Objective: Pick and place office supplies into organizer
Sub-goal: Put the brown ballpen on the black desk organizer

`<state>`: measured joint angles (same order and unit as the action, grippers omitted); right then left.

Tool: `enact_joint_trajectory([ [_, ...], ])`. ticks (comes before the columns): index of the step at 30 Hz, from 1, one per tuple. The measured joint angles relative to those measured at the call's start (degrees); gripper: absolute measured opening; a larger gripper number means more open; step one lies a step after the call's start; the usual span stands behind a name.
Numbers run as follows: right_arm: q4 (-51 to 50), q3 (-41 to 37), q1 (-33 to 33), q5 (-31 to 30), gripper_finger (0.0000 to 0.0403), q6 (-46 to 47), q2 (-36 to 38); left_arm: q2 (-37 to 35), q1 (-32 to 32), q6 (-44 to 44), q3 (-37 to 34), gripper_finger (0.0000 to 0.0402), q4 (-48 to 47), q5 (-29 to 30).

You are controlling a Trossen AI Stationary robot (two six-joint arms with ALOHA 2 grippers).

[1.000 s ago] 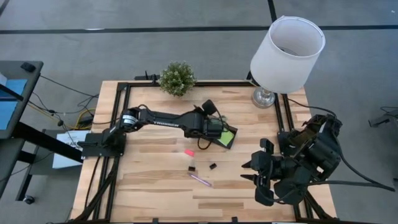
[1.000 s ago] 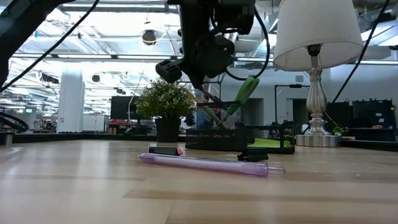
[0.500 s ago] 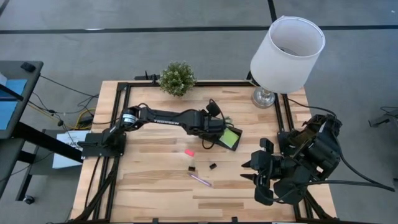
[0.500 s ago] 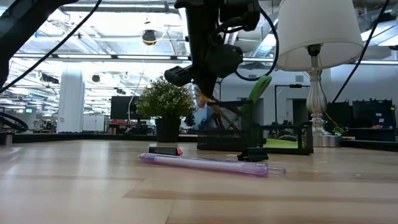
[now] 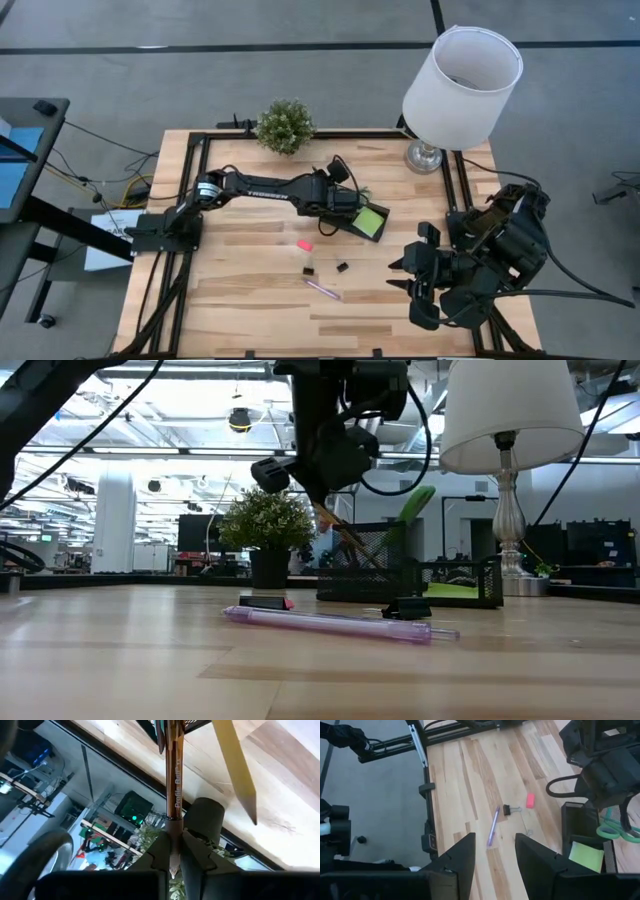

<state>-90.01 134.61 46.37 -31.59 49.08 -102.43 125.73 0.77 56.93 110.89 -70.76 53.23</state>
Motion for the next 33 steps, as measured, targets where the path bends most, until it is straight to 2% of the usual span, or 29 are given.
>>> enact_joint_trajectory([
  [5,0.0,0.0,0.0,-0.5,0.0131,0.0,0.0,0.0,-0.5,0.6,0.0,0.0012,0.8,-2.6],
  [13,0.0,0.0,0.0,-1.1,0.0131,-0.1,0.0,0.0,-0.9,2.0,0.0,0.0013,7.0,-8.9],
  [16,0.0,0.0,0.0,-1.1,0.0131,-0.1,0.0,0.0,-0.9,2.3,0.0,0.0014,9.7,-9.4],
  [20,0.0,0.0,0.0,-1.1,0.0131,-0.1,0.0,0.0,-0.8,3.1,0.0,0.0014,10.1,-10.0],
  [25,0.0,0.0,0.0,-1.1,0.0131,-0.1,0.0,0.0,-1.2,2.9,0.0,0.0014,10.9,-14.0],
  [33,0.0,0.0,0.0,-1.1,0.0131,-0.2,0.0,0.0,-1.6,1.3,0.0,0.005,12.0,-15.5],
])
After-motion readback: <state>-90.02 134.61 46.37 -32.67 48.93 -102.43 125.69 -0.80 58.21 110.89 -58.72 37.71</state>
